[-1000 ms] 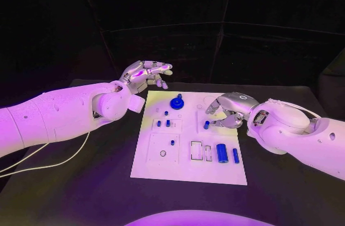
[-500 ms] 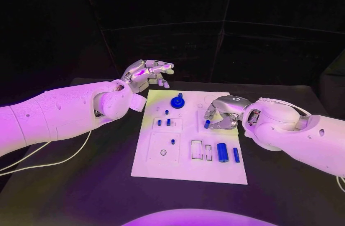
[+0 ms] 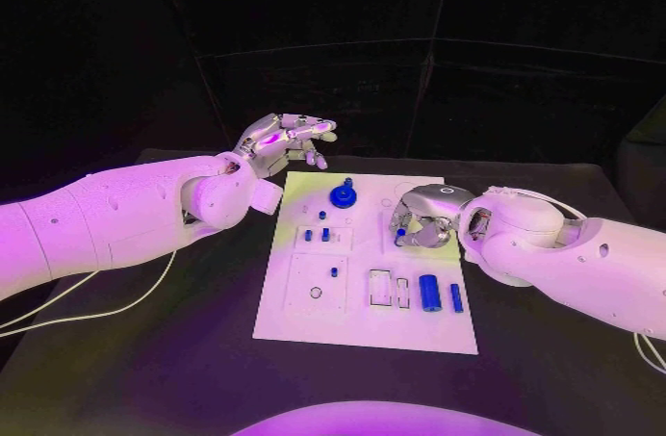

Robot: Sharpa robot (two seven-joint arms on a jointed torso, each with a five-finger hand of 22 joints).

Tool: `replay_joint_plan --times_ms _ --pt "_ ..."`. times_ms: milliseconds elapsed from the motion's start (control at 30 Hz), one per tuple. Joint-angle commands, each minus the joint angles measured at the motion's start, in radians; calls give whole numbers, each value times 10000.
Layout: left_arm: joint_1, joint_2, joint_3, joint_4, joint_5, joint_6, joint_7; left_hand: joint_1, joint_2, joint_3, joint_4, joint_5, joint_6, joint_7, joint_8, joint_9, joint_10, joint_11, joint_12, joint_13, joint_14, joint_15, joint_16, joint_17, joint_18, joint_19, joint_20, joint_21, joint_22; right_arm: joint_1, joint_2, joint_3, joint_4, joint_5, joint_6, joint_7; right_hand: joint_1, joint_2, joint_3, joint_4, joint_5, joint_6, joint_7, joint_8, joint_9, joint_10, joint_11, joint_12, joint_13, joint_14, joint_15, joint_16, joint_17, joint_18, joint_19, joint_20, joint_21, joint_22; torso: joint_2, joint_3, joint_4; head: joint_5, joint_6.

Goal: Assemble the parts on the task board

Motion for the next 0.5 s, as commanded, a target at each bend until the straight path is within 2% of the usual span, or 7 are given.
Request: replay_joint_plan --times_ms 33,333,500 --pt "12 12 2 4 -63 149 47 16 42 -61 -14 7 -80 9 24 -10 -47 14 69 -2 -95 5 -42 -8 47 71 -14 -65 -8 13 35 0 -46 -5 220 45 169 47 153 -14 -67 166 16 63 26 169 -27 33 7 225 -85 58 23 -42 94 -11 54 48 -9 -1 -8 -2 -12" --pt "11 5 1 -12 -153 155 26 17 48 -68 -13 7 -85 11 25 -11 -53 16 74 -2 -98 6 -41 -10 46 72 -13 -69 -12 -10 83 -5 -101 -546 593 -291 407 58 580 -185 -121 342 44 85 28 313 -24 -85 -11 225 -97 122 36 -65 130 -41 131 151 -6 -3 -4 2 -34" --pt "11 -5 1 -11 -234 159 23 8 50 -79 -7 7 -90 14 24 -11 -60 19 77 -3 -100 8 -40 -12 46 73 -12 -73 -15 -22 85 -6 -46 -781 182 -271 616 213 990 -336 -343 631 31 208 70 588 -67 -49 36 225 -134 163 41 -73 161 -65 203 242 -7 -2 -18 9 -61"
